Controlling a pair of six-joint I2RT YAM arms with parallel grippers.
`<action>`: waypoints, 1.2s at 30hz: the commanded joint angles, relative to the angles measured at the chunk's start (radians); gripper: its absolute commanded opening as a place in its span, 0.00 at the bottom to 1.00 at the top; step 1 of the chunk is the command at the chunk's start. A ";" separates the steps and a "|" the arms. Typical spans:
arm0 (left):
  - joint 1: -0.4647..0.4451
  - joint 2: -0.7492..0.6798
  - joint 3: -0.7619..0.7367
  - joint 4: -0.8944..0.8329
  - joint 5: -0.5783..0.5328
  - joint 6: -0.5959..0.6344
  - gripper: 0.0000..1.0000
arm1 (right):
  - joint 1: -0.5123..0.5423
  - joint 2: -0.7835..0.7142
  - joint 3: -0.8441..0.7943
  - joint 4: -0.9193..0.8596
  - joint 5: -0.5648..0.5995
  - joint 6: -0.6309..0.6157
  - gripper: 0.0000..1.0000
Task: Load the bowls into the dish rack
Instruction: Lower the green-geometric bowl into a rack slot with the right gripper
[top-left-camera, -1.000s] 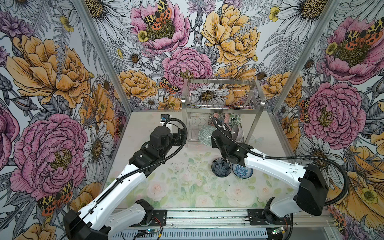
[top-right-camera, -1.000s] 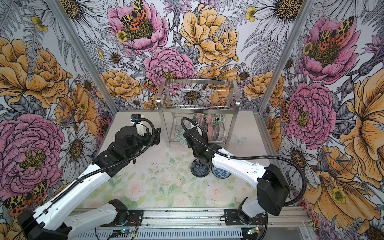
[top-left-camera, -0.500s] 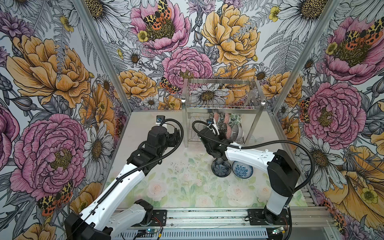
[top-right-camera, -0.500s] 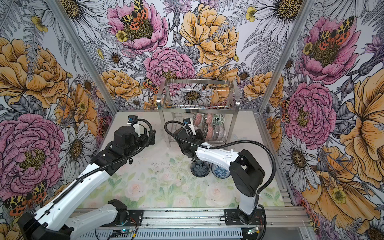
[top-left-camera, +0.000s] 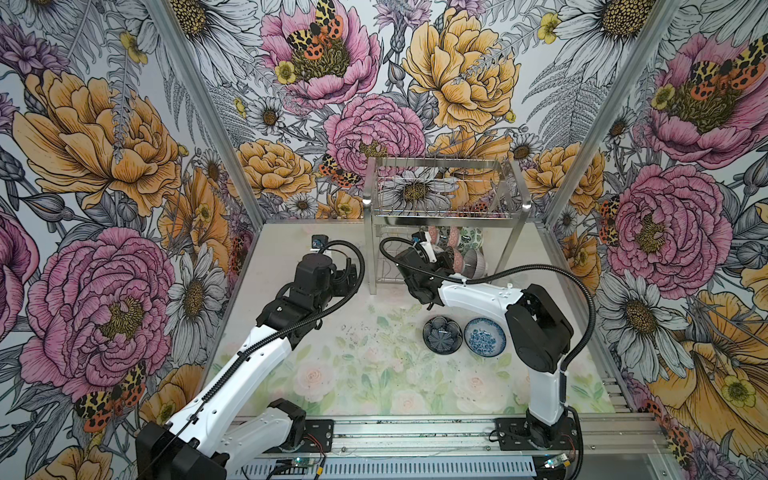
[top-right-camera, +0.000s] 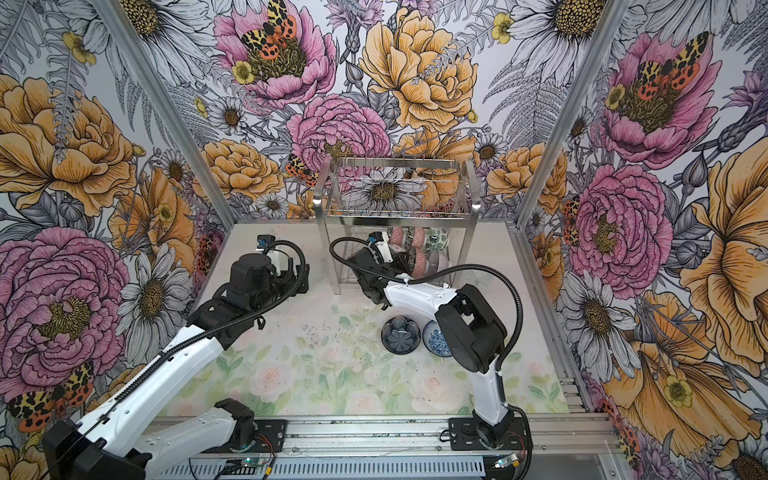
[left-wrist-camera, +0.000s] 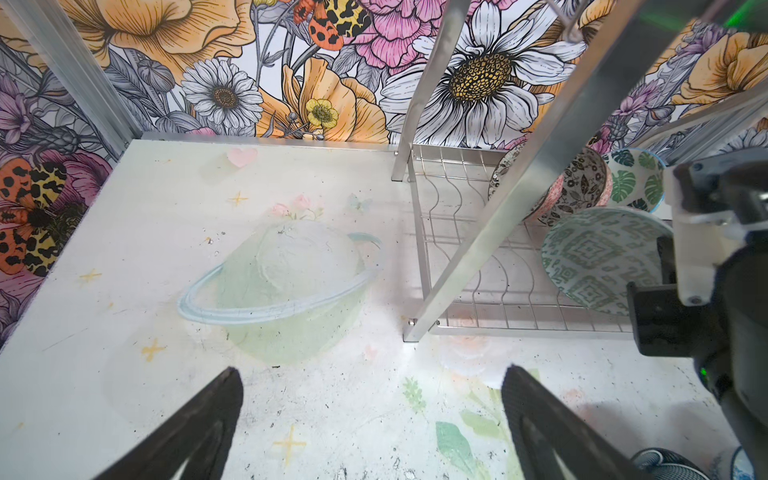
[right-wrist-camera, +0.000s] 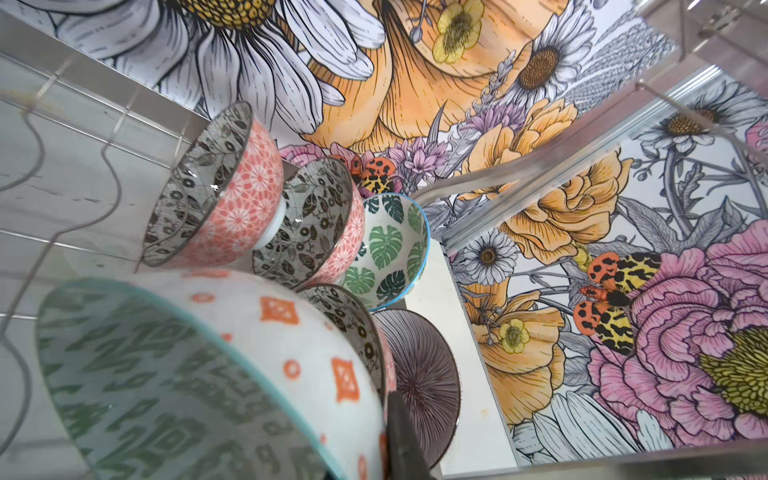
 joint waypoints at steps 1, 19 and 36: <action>0.015 0.000 -0.017 0.037 0.035 0.015 0.99 | -0.014 0.031 0.058 0.030 0.050 -0.017 0.00; 0.043 0.014 -0.024 0.056 0.062 0.012 0.99 | -0.048 0.167 0.166 0.042 0.058 -0.069 0.00; 0.046 0.006 -0.031 0.055 0.062 0.010 0.99 | -0.055 0.205 0.190 0.043 0.049 -0.108 0.00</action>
